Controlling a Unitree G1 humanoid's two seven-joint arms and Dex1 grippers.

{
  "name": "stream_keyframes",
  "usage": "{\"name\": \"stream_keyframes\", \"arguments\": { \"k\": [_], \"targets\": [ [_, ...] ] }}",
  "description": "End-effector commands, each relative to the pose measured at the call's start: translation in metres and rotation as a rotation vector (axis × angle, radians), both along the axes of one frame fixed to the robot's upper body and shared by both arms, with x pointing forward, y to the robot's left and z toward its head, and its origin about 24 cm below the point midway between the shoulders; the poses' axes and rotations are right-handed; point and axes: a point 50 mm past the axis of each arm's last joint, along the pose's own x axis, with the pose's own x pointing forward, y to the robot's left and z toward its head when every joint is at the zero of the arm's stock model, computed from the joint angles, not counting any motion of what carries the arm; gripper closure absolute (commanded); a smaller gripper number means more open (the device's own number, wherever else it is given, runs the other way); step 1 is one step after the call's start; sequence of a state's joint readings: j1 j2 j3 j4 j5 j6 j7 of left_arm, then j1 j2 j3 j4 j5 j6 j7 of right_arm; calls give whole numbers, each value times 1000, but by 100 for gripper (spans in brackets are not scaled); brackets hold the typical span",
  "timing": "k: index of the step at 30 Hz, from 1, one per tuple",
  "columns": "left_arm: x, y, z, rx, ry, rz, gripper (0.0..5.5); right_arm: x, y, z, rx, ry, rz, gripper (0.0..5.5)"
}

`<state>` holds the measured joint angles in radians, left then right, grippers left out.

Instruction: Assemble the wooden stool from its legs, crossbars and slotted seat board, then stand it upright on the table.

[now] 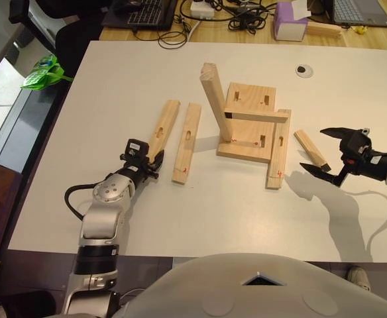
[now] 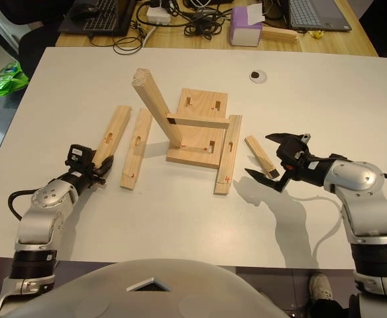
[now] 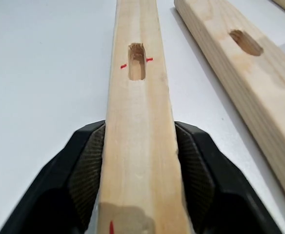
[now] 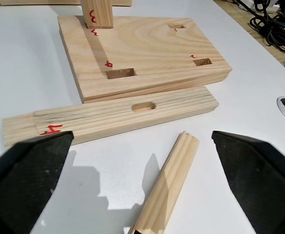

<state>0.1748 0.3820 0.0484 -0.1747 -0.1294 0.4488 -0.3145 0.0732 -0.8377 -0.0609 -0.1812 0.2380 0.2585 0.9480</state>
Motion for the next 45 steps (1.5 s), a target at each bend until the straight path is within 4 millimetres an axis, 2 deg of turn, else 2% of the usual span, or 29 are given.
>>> {"name": "stream_keyframes", "arguments": {
  "k": [1, 5, 8, 11, 14, 19, 22, 24, 27, 29, 31, 36, 40, 45],
  "targets": [
    [6, 7, 10, -10, -102, 75, 335, 10, -6, 11, -6, -47, -18, 10],
    [15, 10, 30, -54, -260, 111, 335, 15, -18, 19, -9, -70, -58, 10],
    [27, 17, 54, -51, -419, 102, 335, 11, -34, 26, 30, -90, -151, 10],
    [39, 25, 91, -39, -610, 92, 335, 5, -44, 41, 230, -157, -282, 10],
    [42, 20, 120, -36, -762, 43, 335, 15, -39, 66, 464, -228, -307, 10],
    [40, 6, 172, -59, -1012, -47, 335, 26, -26, 140, 843, -361, -221, 10],
    [46, -16, 191, -99, -1062, -151, 335, 35, 2, 161, 1007, -327, -120, 10],
    [51, -40, 191, -168, -1065, -227, 335, 50, 31, 164, 1111, -284, -76, 10],
    [50, -81, 182, -170, -1053, -418, 335, 76, 86, 173, 1184, -227, -76, 10],
    [51, -92, 178, -164, -1052, -488, 335, 77, 110, 183, 1225, -195, -60, 10],
    [52, -98, 175, -158, -1056, -531, 335, 73, 125, 192, 1262, -156, -17, 10],
    [57, -103, 169, -141, -1059, -563, 335, 59, 145, 204, 1307, -82, 110, 10],
    [56, -107, 168, -147, -1069, -572, 335, 56, 148, 206, 1321, -73, 137, 10],
    [54, -110, 165, -155, -1067, -581, 335, 58, 148, 208, 1343, -92, 120, 112]
  ]
}}
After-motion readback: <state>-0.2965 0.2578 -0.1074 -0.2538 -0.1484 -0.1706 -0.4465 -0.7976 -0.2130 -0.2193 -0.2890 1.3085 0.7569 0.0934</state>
